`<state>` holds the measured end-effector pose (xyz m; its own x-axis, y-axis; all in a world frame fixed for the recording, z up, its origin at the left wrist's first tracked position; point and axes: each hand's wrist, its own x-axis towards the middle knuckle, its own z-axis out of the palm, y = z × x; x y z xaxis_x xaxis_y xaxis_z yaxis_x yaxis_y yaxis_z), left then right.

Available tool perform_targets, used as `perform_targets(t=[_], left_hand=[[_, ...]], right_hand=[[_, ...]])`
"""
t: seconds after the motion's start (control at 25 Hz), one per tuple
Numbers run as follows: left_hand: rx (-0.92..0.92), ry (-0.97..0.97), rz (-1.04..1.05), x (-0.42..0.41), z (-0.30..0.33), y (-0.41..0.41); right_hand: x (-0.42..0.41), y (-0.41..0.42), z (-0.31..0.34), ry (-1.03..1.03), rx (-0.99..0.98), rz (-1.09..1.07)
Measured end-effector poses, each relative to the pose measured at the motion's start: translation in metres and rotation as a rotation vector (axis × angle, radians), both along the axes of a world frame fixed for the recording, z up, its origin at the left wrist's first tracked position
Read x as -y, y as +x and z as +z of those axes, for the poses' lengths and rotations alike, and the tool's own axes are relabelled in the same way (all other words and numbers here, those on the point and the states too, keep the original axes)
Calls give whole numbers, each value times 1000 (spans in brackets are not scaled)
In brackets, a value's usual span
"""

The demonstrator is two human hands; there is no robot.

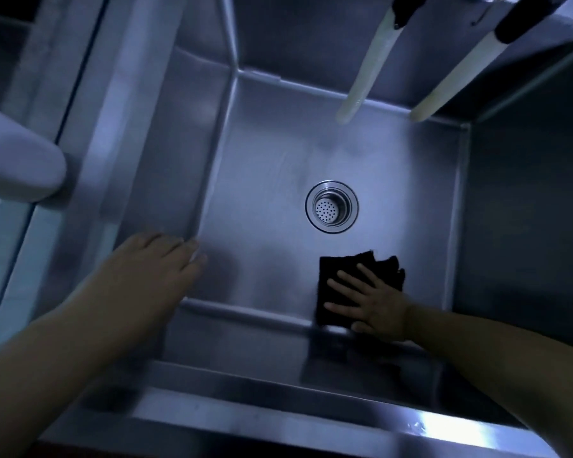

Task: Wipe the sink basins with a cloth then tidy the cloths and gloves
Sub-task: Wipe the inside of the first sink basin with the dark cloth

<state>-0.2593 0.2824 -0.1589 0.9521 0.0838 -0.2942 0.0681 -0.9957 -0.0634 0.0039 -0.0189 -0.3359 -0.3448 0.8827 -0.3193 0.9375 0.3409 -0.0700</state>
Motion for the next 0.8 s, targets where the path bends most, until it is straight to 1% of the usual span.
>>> perform_targets(t=[0.08, 0.12, 0.24, 0.4, 0.52, 0.64, 0.72, 0.8], left_hand=[[66, 40, -33, -10, -1, -11], [69, 60, -35, -13, -1, -16], [66, 35, -28, -19, 1, -22], [24, -30, 31, -19, 1, -22], [58, -53, 51, -20, 2, -21], [65, -30, 27, -20, -1, -19], [80, 1, 25, -20, -2, -20], [92, 16, 21, -21, -2, -20]], right_hand=[[-35, -25, -4, 11, -21, -30], [-55, -37, -6, -3, -21, -70], [-116, -67, -11, -41, -48, -273], [-197, -76, -26, -62, -64, -584], [-253, -74, -34, -52, -67, -689], [-279, -84, -38, -39, -73, -656], [-270, -101, -37, -2, -66, -552], [-245, -126, -34, -2, -89, -392]])
